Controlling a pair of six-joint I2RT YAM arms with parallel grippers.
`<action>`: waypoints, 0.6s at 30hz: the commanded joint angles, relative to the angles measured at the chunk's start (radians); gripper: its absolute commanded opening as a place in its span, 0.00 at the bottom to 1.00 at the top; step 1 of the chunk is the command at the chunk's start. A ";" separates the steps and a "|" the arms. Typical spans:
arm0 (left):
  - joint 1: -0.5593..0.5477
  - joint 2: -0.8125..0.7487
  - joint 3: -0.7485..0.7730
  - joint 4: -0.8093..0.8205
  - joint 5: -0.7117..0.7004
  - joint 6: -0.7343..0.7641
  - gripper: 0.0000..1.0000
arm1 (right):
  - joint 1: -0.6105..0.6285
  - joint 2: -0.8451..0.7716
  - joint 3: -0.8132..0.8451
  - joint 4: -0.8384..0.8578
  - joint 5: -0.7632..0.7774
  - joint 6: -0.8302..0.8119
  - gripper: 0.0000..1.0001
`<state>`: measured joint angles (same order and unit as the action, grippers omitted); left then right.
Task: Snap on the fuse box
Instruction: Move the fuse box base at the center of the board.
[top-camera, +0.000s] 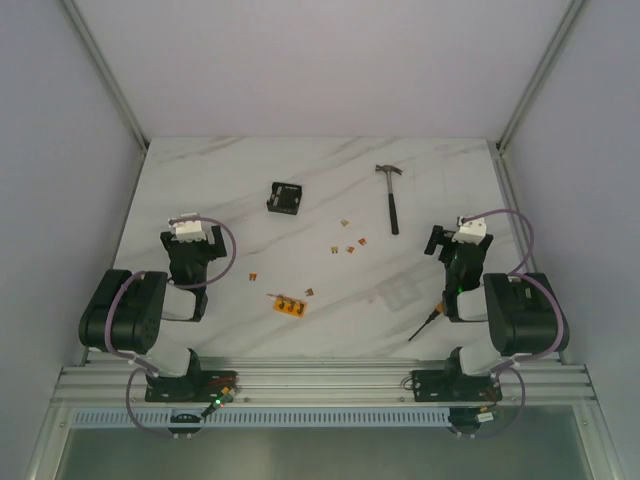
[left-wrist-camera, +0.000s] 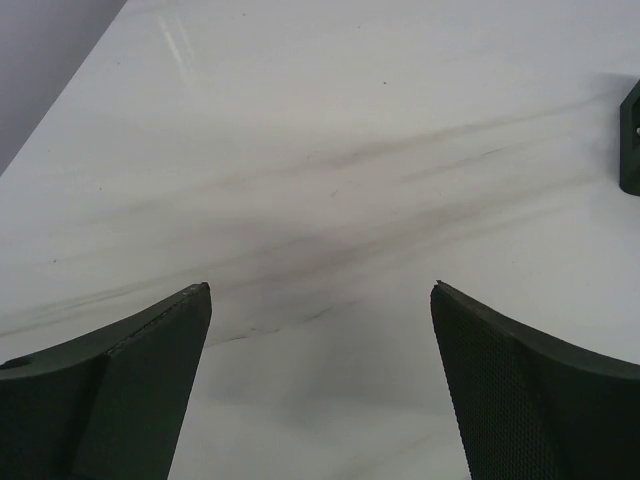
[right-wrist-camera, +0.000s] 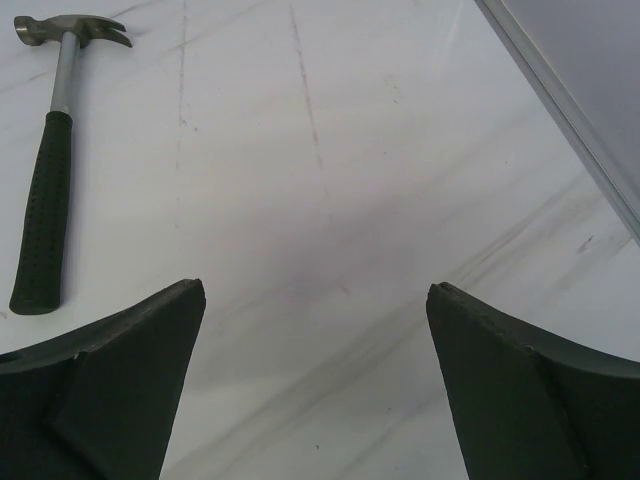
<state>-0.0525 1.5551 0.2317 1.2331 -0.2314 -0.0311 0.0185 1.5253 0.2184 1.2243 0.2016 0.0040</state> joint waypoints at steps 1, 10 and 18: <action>0.005 -0.008 0.011 0.029 0.022 0.017 1.00 | -0.005 -0.001 0.021 0.049 -0.005 0.008 1.00; 0.005 -0.009 0.009 0.030 0.022 0.017 1.00 | -0.005 -0.003 0.018 0.054 -0.006 0.005 1.00; 0.005 -0.127 0.203 -0.431 -0.017 -0.041 1.00 | -0.001 -0.174 0.137 -0.324 -0.097 0.007 1.00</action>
<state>-0.0525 1.5028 0.2996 1.0748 -0.2359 -0.0357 0.0189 1.4429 0.2760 1.0744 0.1555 0.0002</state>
